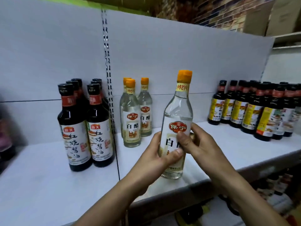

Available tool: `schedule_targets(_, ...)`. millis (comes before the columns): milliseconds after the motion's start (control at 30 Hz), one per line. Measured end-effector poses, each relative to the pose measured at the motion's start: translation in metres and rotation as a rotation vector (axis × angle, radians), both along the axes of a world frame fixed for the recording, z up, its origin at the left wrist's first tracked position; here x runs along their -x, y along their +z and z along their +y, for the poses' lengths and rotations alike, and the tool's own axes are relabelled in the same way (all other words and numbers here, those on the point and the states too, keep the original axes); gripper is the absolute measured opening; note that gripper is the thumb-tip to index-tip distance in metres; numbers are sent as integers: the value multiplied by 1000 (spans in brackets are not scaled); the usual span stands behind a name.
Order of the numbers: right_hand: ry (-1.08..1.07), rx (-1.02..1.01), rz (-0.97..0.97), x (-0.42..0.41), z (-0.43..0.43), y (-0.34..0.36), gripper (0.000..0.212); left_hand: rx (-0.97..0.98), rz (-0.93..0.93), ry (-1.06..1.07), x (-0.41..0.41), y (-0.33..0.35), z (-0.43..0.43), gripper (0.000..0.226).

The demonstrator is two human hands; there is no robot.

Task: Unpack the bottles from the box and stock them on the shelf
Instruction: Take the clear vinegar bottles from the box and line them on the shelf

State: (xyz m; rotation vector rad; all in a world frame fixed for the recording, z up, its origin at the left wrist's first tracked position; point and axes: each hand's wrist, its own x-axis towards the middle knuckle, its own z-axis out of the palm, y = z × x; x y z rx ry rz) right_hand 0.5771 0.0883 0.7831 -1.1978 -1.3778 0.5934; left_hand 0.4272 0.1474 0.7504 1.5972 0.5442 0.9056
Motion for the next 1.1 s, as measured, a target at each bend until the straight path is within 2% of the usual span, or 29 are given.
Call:
schedule_targets(333, 85, 81, 9, -24, 79, -10, 32, -34, 53, 120, -20, -12, 51, 60)
schedule_targets(900, 203, 113, -119, -49, 155, -31, 42, -115, 176, 340, -39, -27, 110, 69)
schedule_targets(1100, 198, 145, -217, -48, 164, -30, 45, -251, 267, 448, -27, -38, 117, 55)
